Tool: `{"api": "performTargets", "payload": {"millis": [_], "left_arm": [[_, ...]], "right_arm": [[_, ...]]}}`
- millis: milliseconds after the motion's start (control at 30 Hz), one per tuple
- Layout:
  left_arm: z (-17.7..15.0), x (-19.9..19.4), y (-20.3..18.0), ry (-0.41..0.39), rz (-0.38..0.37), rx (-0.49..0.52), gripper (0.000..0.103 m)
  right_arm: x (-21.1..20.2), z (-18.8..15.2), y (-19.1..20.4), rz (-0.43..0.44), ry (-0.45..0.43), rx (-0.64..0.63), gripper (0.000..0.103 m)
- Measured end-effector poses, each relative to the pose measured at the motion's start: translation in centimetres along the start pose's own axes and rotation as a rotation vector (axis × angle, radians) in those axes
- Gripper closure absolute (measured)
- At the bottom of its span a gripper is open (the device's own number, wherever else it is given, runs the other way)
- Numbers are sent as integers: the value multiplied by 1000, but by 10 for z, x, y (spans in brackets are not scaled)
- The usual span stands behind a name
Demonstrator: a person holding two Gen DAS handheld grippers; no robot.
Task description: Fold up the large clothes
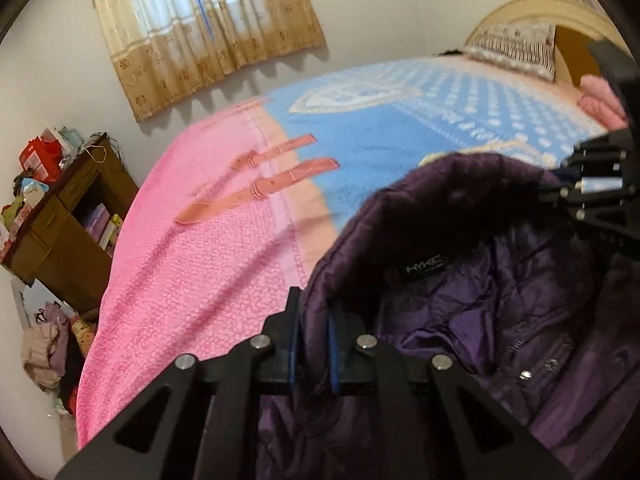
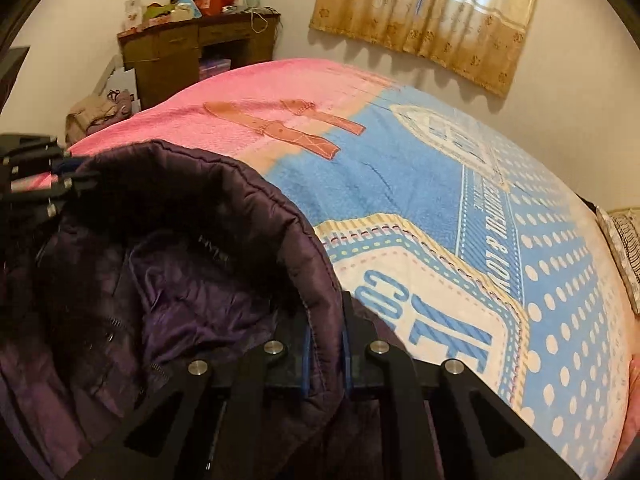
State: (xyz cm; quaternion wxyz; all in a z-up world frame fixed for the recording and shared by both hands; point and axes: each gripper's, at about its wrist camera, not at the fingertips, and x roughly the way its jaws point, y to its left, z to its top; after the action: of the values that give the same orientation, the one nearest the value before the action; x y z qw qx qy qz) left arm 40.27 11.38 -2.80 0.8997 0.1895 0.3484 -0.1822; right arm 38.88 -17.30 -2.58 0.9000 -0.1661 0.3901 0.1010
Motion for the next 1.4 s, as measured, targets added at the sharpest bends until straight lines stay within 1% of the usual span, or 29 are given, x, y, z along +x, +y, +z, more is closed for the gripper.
{"api": "performTargets", "payload": {"millis": [67,167,300,400,500,567,633,700,767,800,833,867,900,933,967,1000,1067,1100,1133,1200,1233,1300,1333,1367,1400], "left_arm": [[-4,-13,-1,-10,-10,22,92],[-14,-27,-11,-34,5,86,92],[-43,-37,-28,-54,42,206,93],[-67,-35,-37,-35,42,252,93],[-82,-29,-44,-20,41,270,93],[-85,-24,-47,-8,42,265,93],[-86,-17,-50,3,45,269,93],[-88,-12,-53,7,56,277,93],[-89,-7,-57,6,76,288,93],[-87,-6,-57,6,82,292,93],[-87,-5,-60,4,92,302,93],[-87,-5,-61,2,100,309,93],[-87,-6,-63,1,106,312,93],[-87,-6,-64,-2,108,315,93],[-87,-6,-64,-4,106,315,93],[-87,-5,-64,-5,104,313,93],[-87,-5,-64,-9,103,312,93],[-88,-5,-66,-10,104,312,94],[-89,-6,-68,-11,106,314,94],[-91,-7,-69,-14,107,313,94],[-92,-8,-69,-14,106,312,94],[-93,-9,-68,-15,102,309,93],[-93,-9,-67,-14,100,306,93],[-93,-10,-65,-14,97,301,93],[-91,-15,-61,-19,86,279,92]], "right_arm": [[-9,-7,4,-7,-7,-14,93],[-18,-19,11,-18,0,-43,93],[-27,-44,17,-7,15,-55,93],[-26,-65,24,-5,42,-79,93],[-18,-81,29,-11,76,-95,93],[-12,-89,32,-20,91,-101,93],[-6,-95,38,-48,104,-132,93],[-5,-95,42,-69,106,-150,93],[-8,-92,40,-55,128,-141,91],[-12,-88,38,-45,137,-136,88],[-20,-84,34,-29,153,-123,80],[-28,-81,29,-10,161,-96,76],[-38,-76,23,15,161,-55,69],[-52,-70,14,38,143,6,65],[-60,-65,8,47,128,51,64],[-71,-57,-1,55,101,118,62],[-87,-42,-16,80,34,264,56],[-88,-34,-21,72,4,330,46],[-87,-29,-21,53,-19,367,41],[-71,-18,-17,34,-56,420,41],[-53,-14,-11,41,-46,415,41],[-24,-13,0,10,0,407,41],[-5,-17,8,18,47,390,41],[3,-23,12,8,70,380,41],[11,-31,19,-25,87,355,41]]}}
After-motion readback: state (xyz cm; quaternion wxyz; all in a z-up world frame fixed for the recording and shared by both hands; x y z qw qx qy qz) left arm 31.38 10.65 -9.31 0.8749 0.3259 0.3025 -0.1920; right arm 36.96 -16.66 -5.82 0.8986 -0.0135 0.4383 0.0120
